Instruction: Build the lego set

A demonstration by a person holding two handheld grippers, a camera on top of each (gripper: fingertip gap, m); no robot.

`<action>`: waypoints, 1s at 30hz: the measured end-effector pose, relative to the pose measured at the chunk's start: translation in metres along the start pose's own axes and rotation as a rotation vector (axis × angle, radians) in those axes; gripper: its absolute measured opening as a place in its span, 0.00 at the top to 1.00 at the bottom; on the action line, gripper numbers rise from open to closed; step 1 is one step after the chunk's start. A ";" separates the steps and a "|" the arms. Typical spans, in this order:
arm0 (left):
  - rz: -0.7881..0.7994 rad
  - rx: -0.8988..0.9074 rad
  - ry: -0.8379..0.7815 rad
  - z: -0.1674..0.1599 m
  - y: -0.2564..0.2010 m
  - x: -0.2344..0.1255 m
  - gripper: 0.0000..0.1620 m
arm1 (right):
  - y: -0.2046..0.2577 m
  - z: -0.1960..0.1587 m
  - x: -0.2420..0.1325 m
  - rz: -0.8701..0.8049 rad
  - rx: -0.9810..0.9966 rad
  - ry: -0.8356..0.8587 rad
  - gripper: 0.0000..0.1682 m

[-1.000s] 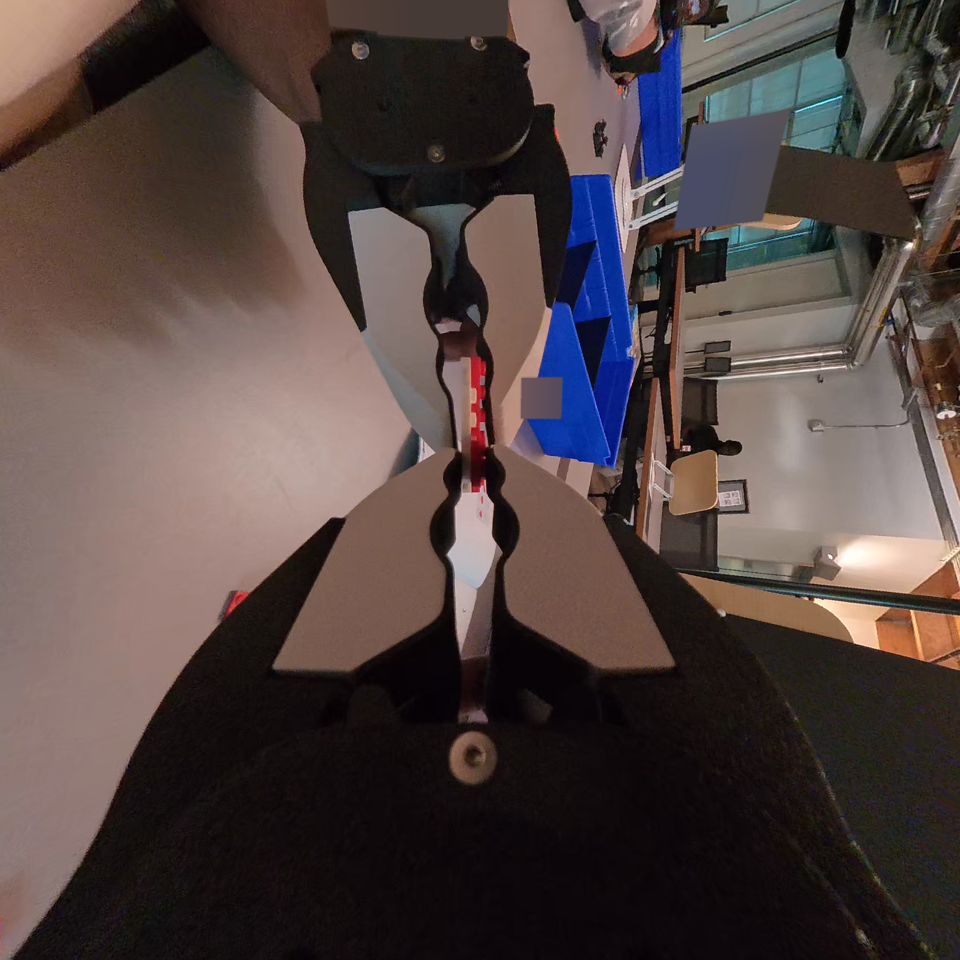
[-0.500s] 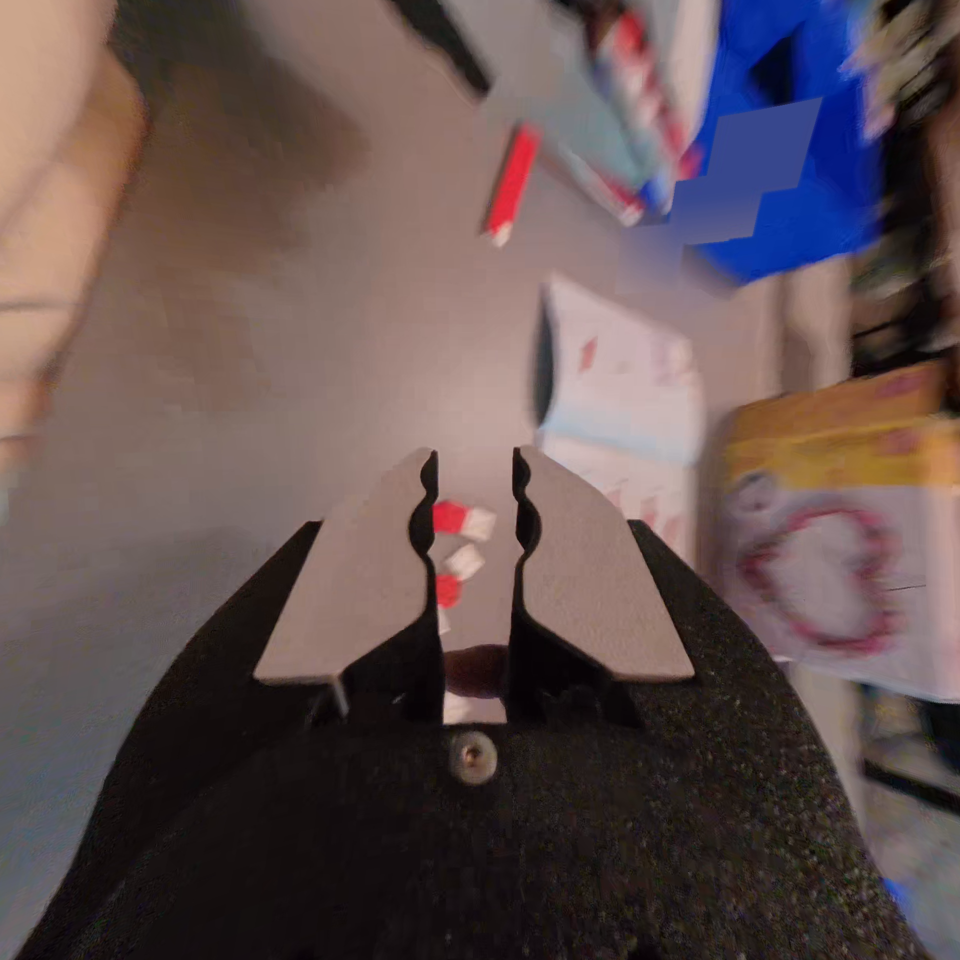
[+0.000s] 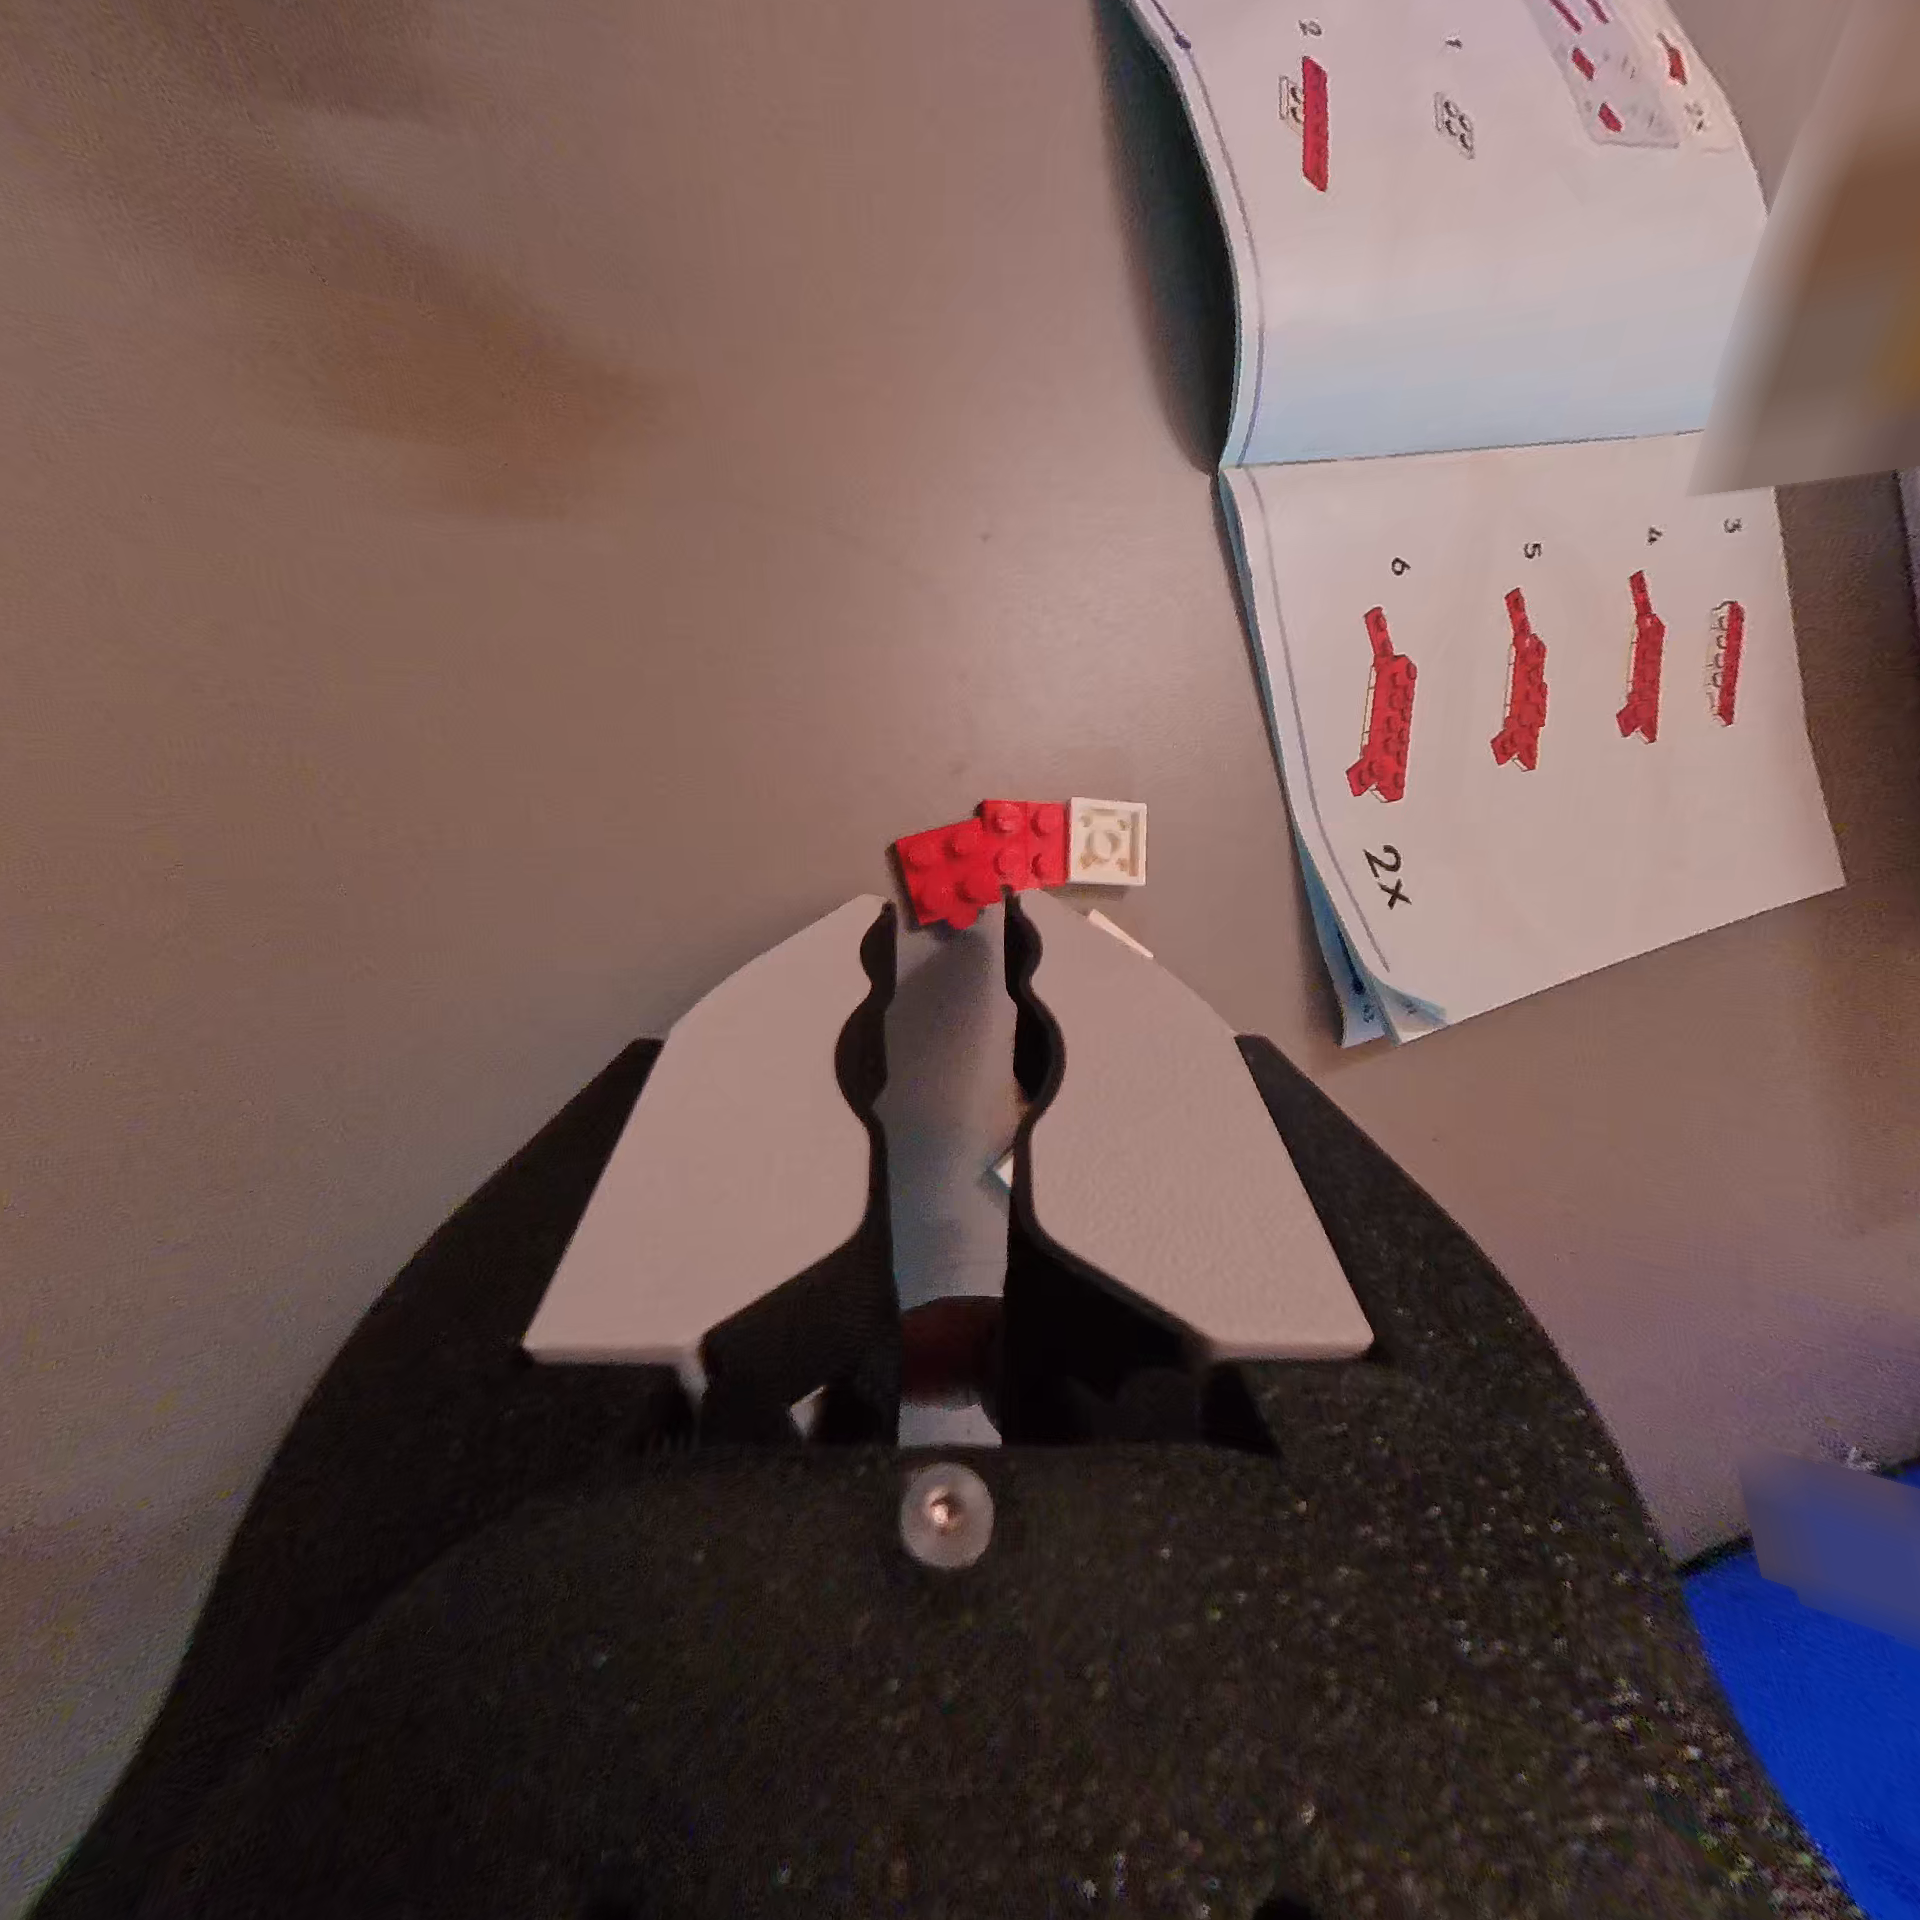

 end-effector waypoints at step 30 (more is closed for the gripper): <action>-0.043 0.028 -0.016 0.001 -0.008 0.002 0.95 | 0.022 0.007 -0.007 0.193 0.135 -0.138 0.91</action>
Point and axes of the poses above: each gripper's, where its closed fingertips meet, x out along the fingers, z out of its top, y = z × x across the jaws, the point moved 10 cm from there along -x, back along the fingers, and after that the axes turned 4 degrees about -y, right-handed, at the moved point
